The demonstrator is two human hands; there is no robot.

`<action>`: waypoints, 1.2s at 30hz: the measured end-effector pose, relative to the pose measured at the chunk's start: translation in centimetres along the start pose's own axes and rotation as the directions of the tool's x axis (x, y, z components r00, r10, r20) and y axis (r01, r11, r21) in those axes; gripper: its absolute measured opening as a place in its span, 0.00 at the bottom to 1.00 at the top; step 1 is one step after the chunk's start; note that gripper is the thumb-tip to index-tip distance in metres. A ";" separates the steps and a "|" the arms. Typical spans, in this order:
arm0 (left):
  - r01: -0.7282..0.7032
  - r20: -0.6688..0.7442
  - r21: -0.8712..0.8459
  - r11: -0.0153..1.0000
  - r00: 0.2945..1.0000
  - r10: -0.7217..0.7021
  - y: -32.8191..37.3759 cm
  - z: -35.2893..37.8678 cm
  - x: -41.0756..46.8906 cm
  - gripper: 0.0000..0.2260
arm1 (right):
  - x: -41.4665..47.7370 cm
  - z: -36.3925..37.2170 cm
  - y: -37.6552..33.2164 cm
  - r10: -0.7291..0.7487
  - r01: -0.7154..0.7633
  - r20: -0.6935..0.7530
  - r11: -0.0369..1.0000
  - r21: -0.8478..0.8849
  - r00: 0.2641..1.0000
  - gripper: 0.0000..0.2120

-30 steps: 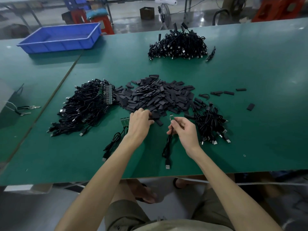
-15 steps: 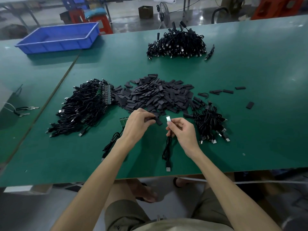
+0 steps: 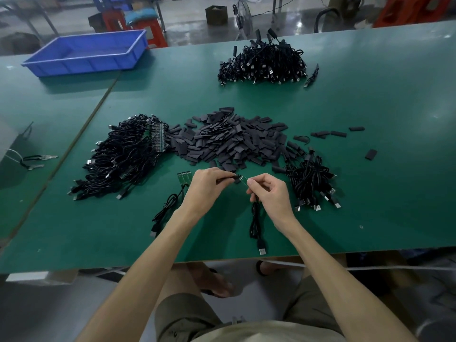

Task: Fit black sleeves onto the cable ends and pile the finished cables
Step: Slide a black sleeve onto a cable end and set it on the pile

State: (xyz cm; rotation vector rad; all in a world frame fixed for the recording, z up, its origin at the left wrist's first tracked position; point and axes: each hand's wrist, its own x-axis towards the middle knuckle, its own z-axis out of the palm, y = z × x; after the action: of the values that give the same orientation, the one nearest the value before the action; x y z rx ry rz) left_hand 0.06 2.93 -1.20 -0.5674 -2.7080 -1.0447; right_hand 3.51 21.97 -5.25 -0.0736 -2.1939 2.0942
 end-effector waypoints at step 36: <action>-0.366 0.198 0.128 0.922 0.920 0.338 -0.2 -1.8 -1.1 0.10 | -0.3 0.0 0.1 -0.006 0.009 0.034 0.996 -0.084 0.999 0.05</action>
State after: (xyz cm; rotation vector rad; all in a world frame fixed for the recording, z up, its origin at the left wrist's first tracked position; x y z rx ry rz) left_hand 1.00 1.25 -0.31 -1.1111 -2.6533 -0.7016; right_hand 3.84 21.95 -5.33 -0.0366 -2.2982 2.0130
